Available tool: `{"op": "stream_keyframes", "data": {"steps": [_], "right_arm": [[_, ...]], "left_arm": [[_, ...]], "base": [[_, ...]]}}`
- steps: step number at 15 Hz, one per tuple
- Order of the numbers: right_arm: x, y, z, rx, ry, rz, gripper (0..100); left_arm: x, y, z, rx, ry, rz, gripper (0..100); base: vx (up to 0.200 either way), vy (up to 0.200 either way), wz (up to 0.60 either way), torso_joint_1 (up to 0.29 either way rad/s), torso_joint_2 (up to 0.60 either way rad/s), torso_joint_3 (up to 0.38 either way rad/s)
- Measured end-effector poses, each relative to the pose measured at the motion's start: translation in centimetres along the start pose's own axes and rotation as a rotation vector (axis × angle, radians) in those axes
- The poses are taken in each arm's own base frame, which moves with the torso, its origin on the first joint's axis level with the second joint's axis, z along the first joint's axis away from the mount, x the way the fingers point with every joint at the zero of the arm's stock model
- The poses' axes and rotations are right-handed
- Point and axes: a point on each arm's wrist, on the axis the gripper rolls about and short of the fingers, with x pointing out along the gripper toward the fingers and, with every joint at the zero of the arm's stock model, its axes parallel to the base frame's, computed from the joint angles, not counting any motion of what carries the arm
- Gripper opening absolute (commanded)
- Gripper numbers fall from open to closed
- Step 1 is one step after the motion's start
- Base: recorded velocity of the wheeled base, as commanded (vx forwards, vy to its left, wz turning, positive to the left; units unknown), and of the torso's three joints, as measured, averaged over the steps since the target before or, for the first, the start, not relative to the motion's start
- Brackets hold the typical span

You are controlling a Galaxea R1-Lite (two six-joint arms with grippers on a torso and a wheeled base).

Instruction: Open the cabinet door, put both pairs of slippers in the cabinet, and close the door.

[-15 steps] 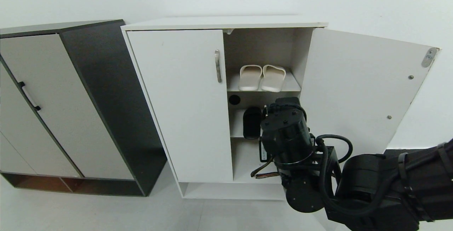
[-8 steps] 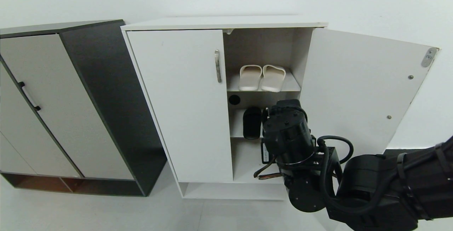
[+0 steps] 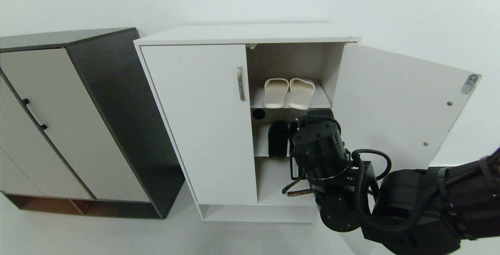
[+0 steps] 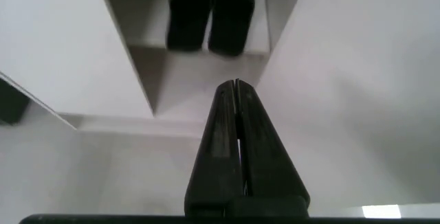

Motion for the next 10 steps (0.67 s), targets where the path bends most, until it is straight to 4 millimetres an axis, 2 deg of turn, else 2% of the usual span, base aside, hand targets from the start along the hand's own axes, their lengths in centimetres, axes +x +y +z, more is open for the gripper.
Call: {"op": "stream_keyframes", "data": {"steps": [10], "right_arm": [[0.17,-0.14,-0.06,-0.002,0.003,-0.006,0]], "left_arm": [[0.00,0.00,-0.03,0.000,0.002,0.001,0]], "base": [[0.000,0.000,0.00,0.136,-0.48,-0.337]]}}
